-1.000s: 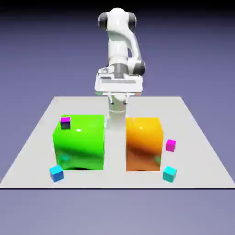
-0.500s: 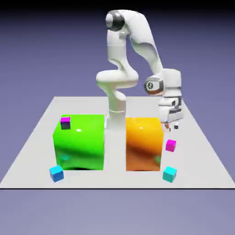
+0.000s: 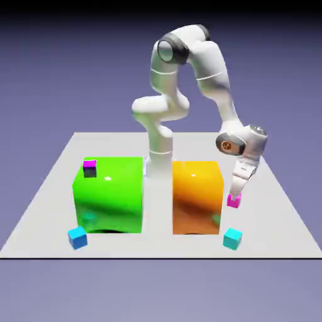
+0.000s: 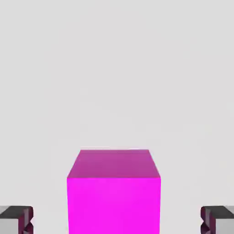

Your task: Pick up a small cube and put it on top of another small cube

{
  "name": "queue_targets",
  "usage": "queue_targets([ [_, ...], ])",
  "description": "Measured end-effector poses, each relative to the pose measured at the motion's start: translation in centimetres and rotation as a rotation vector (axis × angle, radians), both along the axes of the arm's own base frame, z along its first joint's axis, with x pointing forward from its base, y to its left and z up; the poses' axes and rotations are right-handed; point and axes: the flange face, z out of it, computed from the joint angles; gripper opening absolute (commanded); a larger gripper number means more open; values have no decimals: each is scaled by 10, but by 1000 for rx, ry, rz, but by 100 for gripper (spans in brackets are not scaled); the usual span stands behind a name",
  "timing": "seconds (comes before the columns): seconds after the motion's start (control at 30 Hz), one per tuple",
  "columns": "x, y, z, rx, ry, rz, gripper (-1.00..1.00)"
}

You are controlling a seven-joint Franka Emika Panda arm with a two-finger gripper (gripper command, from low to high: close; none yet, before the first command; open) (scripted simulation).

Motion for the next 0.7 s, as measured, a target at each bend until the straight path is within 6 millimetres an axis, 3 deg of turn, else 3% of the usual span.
queue_targets([
  [0.03, -2, -2, -9, -1, 1, 1, -100],
  [0.1, -2, -2, -9, -1, 1, 1, -100],
  [0.33, 5, 6, 61, 1, 2, 4, -100],
  [0.5, 92, 5, 79, 20, 8, 72, -100],
  [0.7, 196, -25, 100, 14, 5, 155, -100],
])
